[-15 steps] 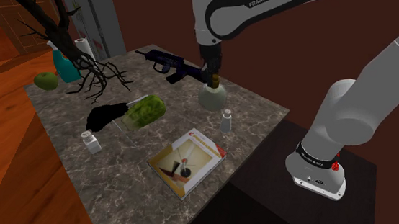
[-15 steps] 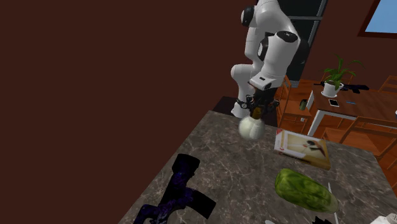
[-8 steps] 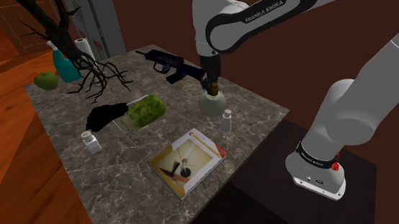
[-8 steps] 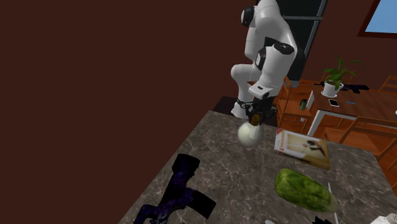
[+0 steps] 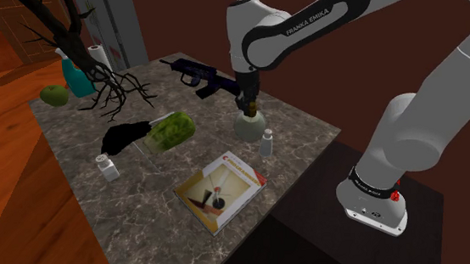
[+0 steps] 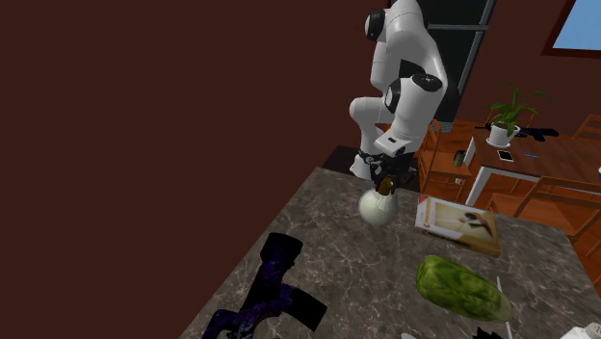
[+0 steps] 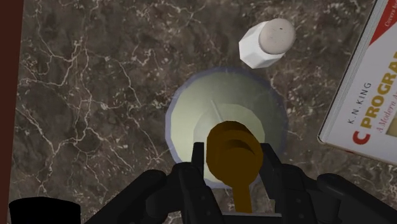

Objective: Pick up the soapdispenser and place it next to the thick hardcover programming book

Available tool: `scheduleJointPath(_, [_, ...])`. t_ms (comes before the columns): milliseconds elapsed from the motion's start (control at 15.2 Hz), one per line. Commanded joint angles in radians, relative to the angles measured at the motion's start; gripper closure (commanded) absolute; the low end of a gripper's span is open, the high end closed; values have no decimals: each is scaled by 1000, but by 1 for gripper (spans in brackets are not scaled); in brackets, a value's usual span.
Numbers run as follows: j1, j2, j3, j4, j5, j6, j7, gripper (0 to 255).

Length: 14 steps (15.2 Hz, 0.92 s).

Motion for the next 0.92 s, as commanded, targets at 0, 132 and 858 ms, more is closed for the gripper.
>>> scheduleJointPath(0, [0, 0, 0, 0, 0, 1, 0, 255])
scheduleJointPath(132, [0, 0, 0, 0, 0, 1, 0, 0])
scheduleJointPath(858, [5, -38, 4, 95, 9, -132, -5, 0])
